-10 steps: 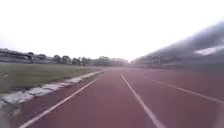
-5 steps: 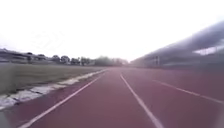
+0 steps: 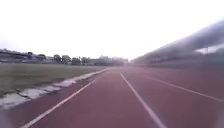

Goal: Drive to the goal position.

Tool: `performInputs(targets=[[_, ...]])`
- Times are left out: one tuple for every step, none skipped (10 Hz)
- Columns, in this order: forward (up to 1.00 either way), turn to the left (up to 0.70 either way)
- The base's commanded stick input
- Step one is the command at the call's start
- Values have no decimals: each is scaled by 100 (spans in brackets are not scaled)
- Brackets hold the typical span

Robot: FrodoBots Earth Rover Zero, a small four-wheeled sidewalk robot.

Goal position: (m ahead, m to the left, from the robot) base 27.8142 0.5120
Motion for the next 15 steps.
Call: performInputs(targets=[[69,-22],[69,-13],[70,-3],[70,0],[70,0],[69,0],[69,0],[69,0],[69,0],[70,0],[69,0],[69,0],[69,0],[69,0],[69,0]])
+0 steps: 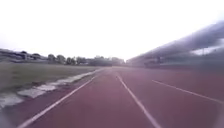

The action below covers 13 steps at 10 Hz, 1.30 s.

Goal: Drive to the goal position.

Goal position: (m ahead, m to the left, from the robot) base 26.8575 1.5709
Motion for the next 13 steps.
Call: performInputs(targets=[[69,0],[70,0],[69,0],[69,0],[69,0],[70,0],[70,0],[70,0],[70,0],[70,-3],[70,-13],[70,-27],[70,-28]])
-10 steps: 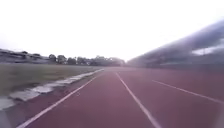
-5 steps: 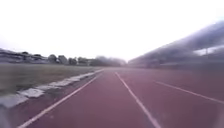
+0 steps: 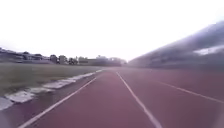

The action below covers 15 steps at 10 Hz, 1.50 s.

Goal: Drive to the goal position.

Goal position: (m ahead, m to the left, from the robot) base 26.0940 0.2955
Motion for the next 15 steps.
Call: performInputs(targets=[[70,-4],[70,0],[70,0],[70,0],[70,0],[70,0],[70,0],[70,0],[70,0],[70,0],[70,0],[70,0],[70,0],[70,0],[70,0]])
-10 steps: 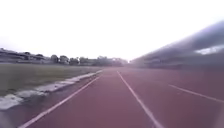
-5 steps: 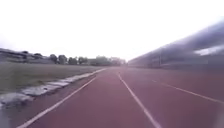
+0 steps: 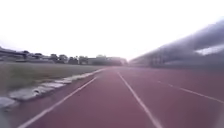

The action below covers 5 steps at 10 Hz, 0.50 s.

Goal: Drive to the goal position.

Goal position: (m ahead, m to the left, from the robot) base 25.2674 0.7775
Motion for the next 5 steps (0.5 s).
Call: performInputs(targets=[[70,0],[70,0],[70,-2],[70,-10],[70,-18]])
